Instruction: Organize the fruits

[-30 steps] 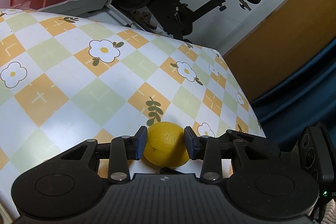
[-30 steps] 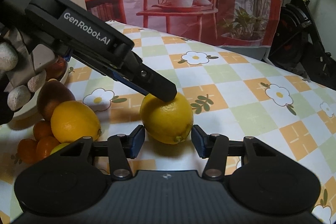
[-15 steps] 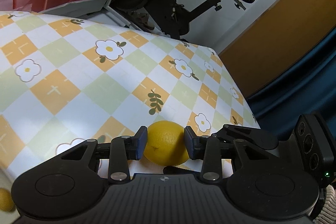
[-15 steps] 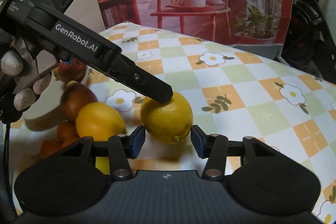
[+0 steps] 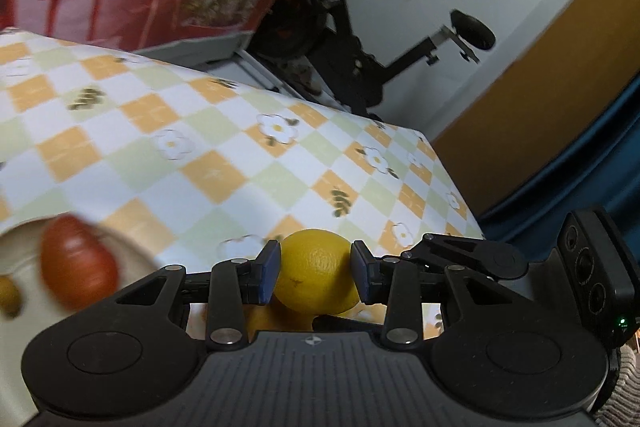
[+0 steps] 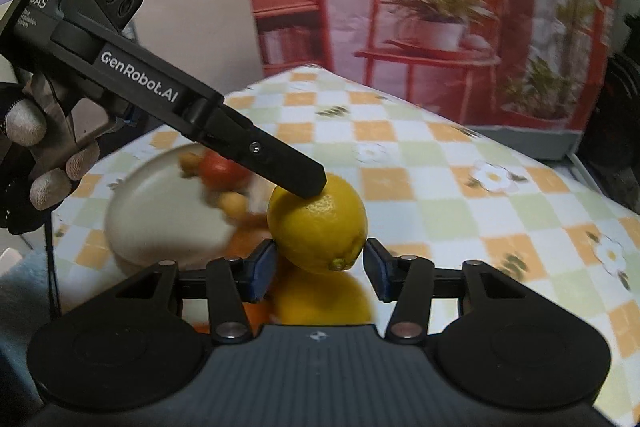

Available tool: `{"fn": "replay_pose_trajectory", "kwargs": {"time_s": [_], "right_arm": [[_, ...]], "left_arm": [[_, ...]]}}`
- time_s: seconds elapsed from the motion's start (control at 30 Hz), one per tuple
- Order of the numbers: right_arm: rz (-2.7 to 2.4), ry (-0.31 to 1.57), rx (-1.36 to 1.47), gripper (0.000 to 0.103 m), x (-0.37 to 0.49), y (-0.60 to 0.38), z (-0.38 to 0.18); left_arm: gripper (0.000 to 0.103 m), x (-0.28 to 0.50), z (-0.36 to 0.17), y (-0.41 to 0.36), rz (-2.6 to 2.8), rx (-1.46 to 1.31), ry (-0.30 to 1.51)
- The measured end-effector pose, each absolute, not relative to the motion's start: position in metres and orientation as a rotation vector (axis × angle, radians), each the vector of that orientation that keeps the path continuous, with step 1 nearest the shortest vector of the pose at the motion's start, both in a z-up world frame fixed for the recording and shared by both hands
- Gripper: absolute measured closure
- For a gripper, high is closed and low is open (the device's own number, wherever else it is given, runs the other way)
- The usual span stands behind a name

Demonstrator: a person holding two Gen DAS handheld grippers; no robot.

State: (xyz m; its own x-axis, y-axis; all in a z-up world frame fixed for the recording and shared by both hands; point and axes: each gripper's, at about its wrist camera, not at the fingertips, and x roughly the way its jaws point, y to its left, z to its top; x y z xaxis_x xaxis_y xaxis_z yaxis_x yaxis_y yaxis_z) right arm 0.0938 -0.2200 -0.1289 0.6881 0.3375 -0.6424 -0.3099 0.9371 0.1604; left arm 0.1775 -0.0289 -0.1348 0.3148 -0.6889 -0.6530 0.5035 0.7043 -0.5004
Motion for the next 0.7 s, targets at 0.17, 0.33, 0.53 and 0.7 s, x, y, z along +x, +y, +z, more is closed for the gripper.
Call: {"fn": "replay_pose_trajectory", "kwargs": {"time_s": [0.17,0.33,0.53,0.7], "right_arm": [[0.426,0.722,0.011,0.052,0.106,-0.174,-0.126],[0.490,0.730,-0.008,0.052,0.120,-0.130,-0.130],[0.546,0.760,-0.035,0.052,0.138,-0.086,-0.142],[0.576,0.785,-0.058,0.052,0.154,-0.060,-0.155]], "left_arm": [[0.062,0.170,-0.132,0.019,-0.742,-0.240,0.965],[0.062,0.168,-0.138,0.065,-0.691,-0.265,0.970],[0.062,0.171,-0.151,0.100,-0.635,-0.290,0.984],[0.062,0.176,-0.163,0.124,-0.597,-0.313,0.993]]}}
